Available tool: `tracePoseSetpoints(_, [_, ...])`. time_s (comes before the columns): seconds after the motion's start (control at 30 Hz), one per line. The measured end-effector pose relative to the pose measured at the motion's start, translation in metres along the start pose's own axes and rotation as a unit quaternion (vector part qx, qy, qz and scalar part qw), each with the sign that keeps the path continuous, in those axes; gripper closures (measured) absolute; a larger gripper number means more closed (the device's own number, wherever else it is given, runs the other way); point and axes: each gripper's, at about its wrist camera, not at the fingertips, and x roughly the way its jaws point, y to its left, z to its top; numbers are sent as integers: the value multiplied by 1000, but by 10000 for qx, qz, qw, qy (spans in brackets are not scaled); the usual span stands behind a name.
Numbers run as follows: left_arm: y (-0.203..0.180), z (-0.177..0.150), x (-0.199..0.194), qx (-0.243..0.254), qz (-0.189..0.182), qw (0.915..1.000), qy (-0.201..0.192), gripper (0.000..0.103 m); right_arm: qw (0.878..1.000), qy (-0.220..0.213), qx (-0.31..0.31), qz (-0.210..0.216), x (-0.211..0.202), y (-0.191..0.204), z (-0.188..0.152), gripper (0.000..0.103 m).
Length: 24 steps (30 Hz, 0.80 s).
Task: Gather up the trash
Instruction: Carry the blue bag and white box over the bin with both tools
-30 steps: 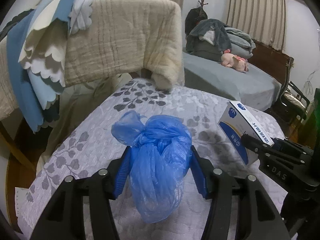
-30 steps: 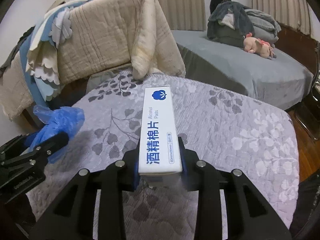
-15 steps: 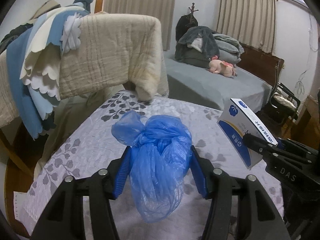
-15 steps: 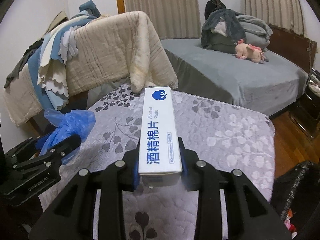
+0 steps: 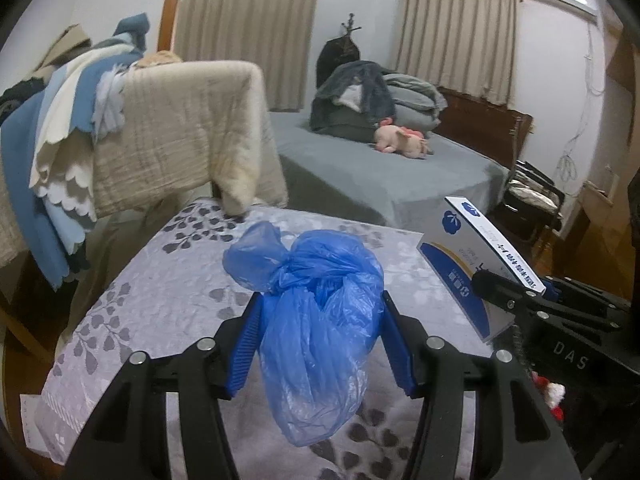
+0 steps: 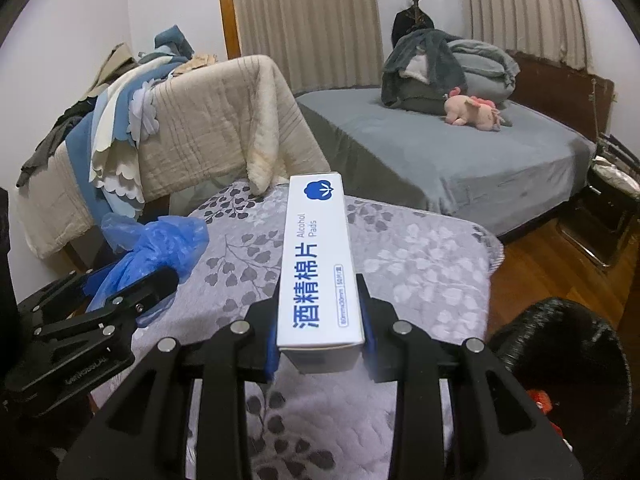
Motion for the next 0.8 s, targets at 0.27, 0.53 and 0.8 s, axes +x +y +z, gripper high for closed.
tracePoseSetpoints(0.27, [-38, 1, -25, 204, -290, 9993, -85, 47, 9997, -108, 131, -182, -49, -22, -13, 73])
tracePoseSetpoints(0.53, [-75, -2, -52, 380, -566, 9975, -199, 47, 9985, -281, 237, -407, -94, -43, -24, 73])
tracePoseSetpoints(0.8, [-118, -6, -76, 642, -895, 9934, -327, 47, 9959, -458, 370, -694, -136, -68, -40, 73])
